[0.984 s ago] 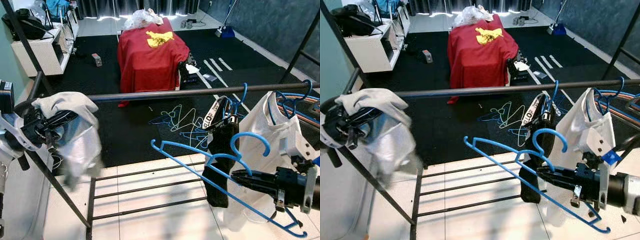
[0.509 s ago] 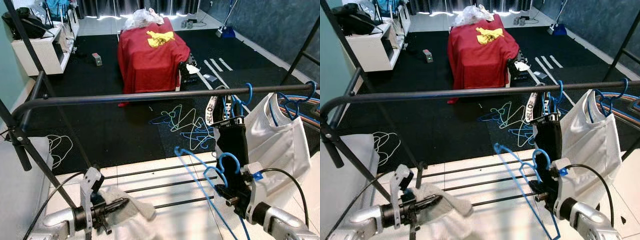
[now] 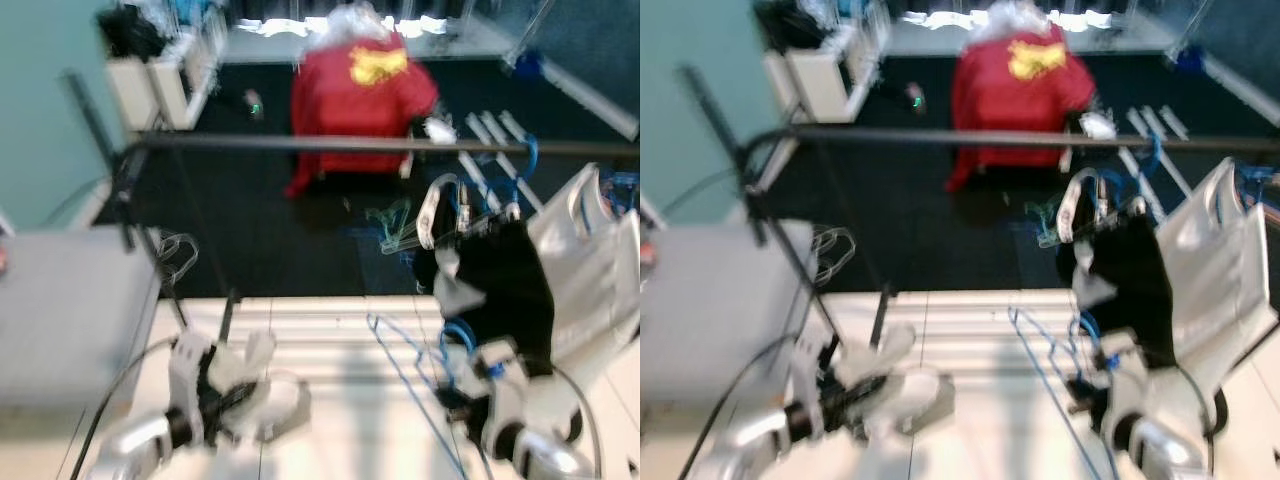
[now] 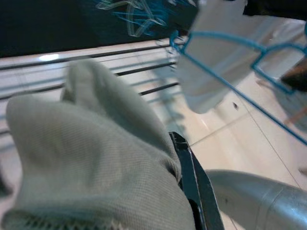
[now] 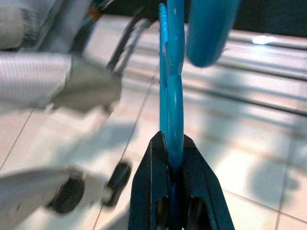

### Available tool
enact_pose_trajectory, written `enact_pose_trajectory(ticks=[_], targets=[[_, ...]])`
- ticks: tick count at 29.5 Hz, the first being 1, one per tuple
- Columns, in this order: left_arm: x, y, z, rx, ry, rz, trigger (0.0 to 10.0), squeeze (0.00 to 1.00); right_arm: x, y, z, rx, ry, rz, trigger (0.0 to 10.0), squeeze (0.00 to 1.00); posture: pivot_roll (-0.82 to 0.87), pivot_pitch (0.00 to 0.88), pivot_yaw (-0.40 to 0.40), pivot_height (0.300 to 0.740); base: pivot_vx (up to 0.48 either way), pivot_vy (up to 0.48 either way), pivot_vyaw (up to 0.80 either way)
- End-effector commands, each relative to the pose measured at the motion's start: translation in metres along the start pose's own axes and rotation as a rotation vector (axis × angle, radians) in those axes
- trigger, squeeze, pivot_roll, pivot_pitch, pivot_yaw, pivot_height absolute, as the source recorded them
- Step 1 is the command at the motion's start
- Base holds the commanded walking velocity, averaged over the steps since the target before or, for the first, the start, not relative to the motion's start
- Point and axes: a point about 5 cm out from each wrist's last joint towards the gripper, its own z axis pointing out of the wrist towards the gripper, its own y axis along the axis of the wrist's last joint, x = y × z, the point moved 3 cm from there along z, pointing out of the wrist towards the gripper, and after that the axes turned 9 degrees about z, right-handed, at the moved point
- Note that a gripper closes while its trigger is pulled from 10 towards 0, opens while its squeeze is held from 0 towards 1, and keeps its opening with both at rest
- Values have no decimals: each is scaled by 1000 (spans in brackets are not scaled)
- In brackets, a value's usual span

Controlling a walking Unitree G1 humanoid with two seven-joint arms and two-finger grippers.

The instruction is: Hang hanger

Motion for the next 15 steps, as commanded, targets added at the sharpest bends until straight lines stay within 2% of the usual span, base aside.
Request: enact_pose_trajectory(ticks=[1,3,5,10,11,12,14,15], targets=[[5,-10,4,32,59,-16,10000,0,-7,-2,-2,2,-30,-21,10000,0,-37,110,-33,740,0,0,788],[14,-7,9,26,120,-10,10000,0,-9,-6,-2,12,-39,-15,10000,0,-37,110,-34,740,0,0,788],[17,-6,10,30,136,-5,10000,0,-10,-7,-2,15,-42,-15,10000,0,-37,110,-34,740,0,0,788],[34,-18,18,152,267,95,10000,0,-17,-18,2,28,-97,-14,10000,0,-25,102,-36,740,0,0,788],[34,-18,18,152,267,95,10000,0,-17,-18,2,28,-97,-14,10000,0,-25,102,-36,740,0,0,788],[35,-24,20,194,289,110,10000,0,-20,-21,4,29,-121,-7,10000,0,-21,99,-36,740,0,0,788],[35,-24,20,194,289,110,10000,0,-20,-21,4,29,-121,-7,10000,0,-21,99,-36,740,0,0,788],[34,-31,22,230,317,104,10000,0,-23,-25,5,29,-144,6,10000,0,-20,100,-31,740,0,0,788]])
